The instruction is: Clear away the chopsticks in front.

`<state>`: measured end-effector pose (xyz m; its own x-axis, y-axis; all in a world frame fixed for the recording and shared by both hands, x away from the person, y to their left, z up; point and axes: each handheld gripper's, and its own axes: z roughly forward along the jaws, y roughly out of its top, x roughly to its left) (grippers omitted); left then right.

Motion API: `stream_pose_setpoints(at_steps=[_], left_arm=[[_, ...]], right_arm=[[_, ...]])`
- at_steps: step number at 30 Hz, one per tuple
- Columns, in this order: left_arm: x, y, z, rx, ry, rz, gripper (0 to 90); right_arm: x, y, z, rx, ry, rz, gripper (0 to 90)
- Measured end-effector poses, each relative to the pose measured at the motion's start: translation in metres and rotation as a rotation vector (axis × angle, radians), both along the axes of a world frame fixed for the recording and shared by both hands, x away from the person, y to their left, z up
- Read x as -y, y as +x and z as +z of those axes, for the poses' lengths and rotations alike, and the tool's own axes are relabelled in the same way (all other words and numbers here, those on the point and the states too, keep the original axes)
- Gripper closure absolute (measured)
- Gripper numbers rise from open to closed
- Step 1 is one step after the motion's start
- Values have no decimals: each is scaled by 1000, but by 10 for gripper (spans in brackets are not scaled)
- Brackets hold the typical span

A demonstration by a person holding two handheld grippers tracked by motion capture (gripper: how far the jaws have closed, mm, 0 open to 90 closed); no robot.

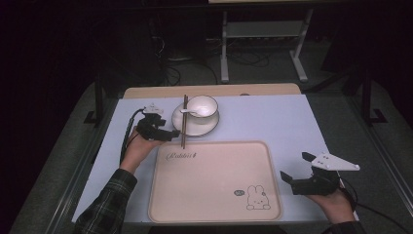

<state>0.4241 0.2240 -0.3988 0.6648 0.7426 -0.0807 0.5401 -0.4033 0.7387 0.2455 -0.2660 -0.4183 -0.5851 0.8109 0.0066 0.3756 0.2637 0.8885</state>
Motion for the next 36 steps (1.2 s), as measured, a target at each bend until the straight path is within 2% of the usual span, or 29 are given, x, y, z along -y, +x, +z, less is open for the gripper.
stream_pose_setpoints(at_steps=[8, 15, 17, 19, 25, 29, 36], left_arm=[[19, 21, 3, -45, 49, 4, 290], [33, 36, -6, -77, 107, 18, 354], [35, 39, -9, -86, 105, 27, 372], [36, 42, -11, -93, 100, 30, 395], [43, 47, -18, -117, 140, 26, 459], [47, 50, -22, -115, 173, 39, 492], [47, 54, -26, -120, 189, 54, 556]], right_arm=[[0, 0, 0, 0, 2, 1, 0], [1, -1, 1, 2, 8, 3, 0], [1, -1, 1, 2, 10, 3, 0], [1, -2, 1, 3, 12, 4, 0], [2, -2, 1, 4, 15, 4, 0], [2, -2, 1, 5, 17, 6, 0], [2, -3, 1, 7, 20, 5, 0]])
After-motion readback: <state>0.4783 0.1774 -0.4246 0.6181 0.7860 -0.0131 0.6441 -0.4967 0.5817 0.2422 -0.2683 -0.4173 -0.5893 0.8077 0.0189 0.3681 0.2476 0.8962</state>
